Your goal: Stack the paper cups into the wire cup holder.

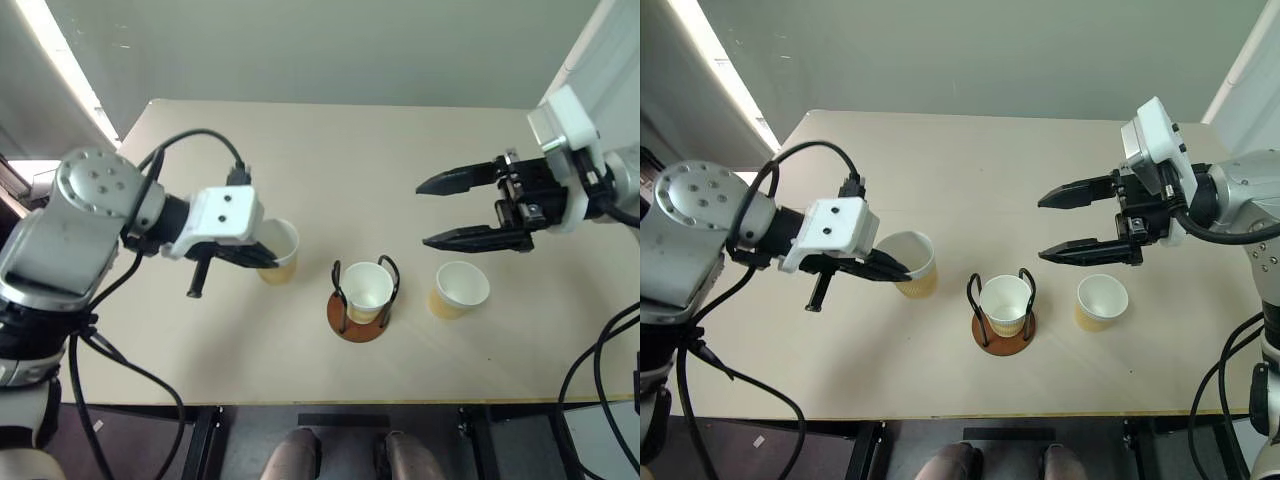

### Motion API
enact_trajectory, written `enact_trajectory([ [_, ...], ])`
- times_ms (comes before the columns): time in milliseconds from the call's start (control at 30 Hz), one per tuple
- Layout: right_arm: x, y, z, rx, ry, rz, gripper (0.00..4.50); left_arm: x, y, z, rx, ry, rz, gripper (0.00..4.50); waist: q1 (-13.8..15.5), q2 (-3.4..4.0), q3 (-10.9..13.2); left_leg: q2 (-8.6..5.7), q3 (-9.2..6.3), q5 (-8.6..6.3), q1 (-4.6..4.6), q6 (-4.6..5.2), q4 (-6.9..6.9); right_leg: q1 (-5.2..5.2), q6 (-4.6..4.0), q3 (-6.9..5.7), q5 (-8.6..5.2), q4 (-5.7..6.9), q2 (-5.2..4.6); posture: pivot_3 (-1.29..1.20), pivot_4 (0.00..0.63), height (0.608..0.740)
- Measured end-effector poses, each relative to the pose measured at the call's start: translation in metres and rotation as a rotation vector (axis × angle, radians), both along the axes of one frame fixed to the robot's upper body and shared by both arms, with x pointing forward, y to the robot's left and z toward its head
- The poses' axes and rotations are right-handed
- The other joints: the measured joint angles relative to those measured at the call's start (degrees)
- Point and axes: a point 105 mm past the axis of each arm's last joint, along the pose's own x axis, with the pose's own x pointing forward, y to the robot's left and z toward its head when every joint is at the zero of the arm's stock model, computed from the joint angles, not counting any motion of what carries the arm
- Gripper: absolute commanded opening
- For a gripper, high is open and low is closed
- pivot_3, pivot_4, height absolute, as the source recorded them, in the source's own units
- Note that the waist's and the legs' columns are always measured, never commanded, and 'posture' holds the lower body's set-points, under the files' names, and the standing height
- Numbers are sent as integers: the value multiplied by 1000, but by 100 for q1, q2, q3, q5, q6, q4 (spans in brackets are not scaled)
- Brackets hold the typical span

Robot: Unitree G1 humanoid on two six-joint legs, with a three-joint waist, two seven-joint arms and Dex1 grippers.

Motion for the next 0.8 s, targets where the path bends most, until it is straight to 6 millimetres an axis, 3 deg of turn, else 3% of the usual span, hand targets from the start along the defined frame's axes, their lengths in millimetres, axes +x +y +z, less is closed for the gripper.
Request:
enact_trajectory([
  [300, -7, -20, 1, 21, 15, -87, 3465, 20, -25, 55, -142, -90, -66, 29, 16, -2, 1, 0, 2, 1, -3, 3, 3, 1, 7, 2, 4, -2, -2, 0, 150, 740],
  [800, -16, -33, 0, 28, 18, -187, 3465, 19, -78, 72, -249, -9, -299, 29, 45, -3, 2, -2, 2, 2, -22, 16, 13, 1, 31, 2, 18, -18, -2, 0, 150, 740],
])
